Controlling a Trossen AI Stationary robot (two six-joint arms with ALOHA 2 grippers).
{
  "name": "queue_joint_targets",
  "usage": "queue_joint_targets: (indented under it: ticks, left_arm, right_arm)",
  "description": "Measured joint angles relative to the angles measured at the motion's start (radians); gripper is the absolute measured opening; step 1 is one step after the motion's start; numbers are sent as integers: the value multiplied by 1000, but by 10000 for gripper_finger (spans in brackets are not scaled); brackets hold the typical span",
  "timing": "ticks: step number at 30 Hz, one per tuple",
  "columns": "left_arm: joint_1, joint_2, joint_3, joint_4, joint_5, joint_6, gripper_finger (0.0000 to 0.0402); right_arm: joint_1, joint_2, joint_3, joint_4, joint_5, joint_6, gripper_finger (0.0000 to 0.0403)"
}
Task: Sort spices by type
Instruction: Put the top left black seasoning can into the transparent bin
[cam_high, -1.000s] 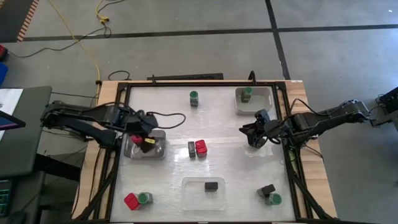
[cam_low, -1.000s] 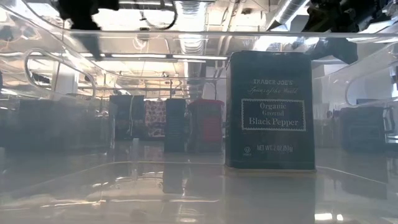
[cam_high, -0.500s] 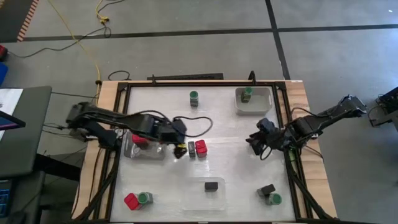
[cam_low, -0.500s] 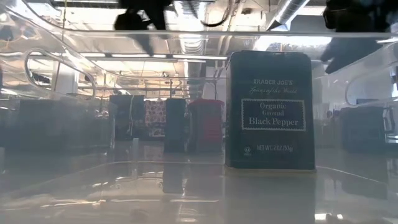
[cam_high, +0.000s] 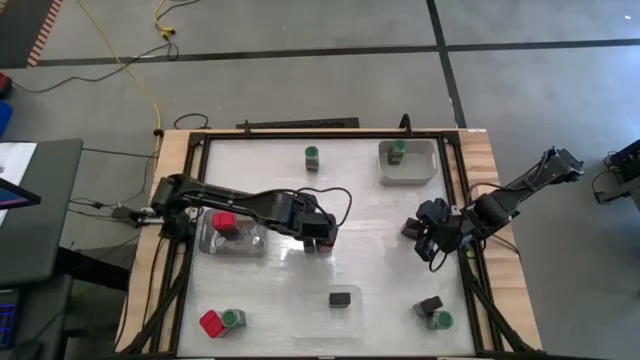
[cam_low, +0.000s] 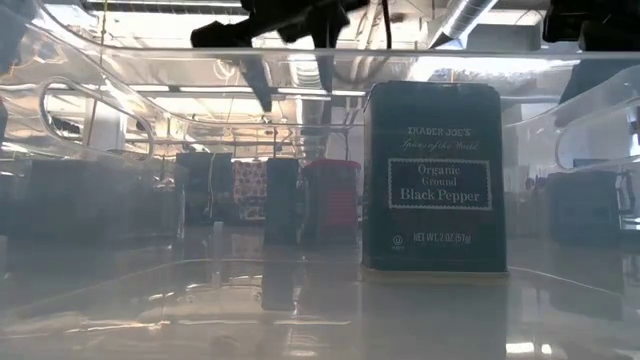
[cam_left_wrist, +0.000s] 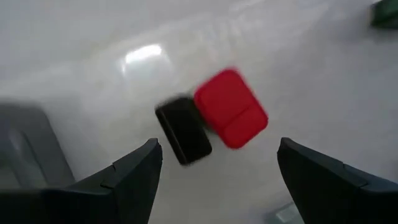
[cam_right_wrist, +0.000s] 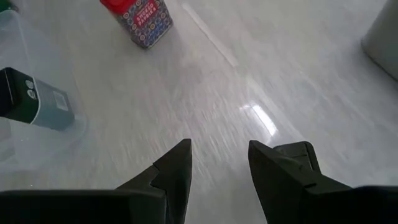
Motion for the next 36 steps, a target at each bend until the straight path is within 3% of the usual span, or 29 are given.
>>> queue_joint_targets:
  ticks: [11, 23, 31, 36]
  left_arm:
    - [2, 26, 0, -97, 46, -207, 306]
    - [11, 26, -3, -81, 44, -202, 306]
    - [11, 25, -83, 68, 45, -202, 306]
    - [11, 26, -112, 69, 59, -213, 306]
  right_arm:
    - [5, 0, 0, 2, 0, -54, 185]
    - [4, 0, 0, 1, 0, -97, 185]
    - [4, 0, 0, 3, 0, -100, 185]
    - [4, 0, 0, 3, 0, -100, 185]
